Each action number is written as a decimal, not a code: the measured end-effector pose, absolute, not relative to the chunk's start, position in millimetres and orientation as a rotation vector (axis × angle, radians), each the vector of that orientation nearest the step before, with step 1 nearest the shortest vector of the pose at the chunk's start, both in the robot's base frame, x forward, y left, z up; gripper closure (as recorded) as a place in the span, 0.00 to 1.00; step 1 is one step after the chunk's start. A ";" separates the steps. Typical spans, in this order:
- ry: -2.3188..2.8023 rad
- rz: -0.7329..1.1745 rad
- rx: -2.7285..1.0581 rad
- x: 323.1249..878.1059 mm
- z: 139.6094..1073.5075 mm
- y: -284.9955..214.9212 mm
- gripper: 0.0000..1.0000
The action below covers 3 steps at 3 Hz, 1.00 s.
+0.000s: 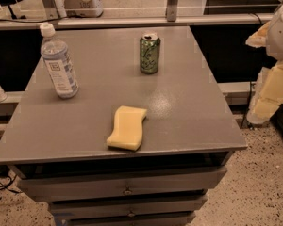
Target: Knock blue plastic bottle over
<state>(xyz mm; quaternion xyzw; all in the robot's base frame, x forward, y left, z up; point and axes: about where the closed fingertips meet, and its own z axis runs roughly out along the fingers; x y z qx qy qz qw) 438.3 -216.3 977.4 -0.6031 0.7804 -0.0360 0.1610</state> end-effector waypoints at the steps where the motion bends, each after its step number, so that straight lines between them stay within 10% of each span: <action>1: 2.217 -0.102 -1.716 438.3 978.1 -213.2 0.00; 3: 2.103 0.170 -1.635 444.6 949.7 -148.7 0.00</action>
Offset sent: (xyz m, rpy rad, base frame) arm 0.0081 0.0608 -0.0300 0.2753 0.0085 0.0321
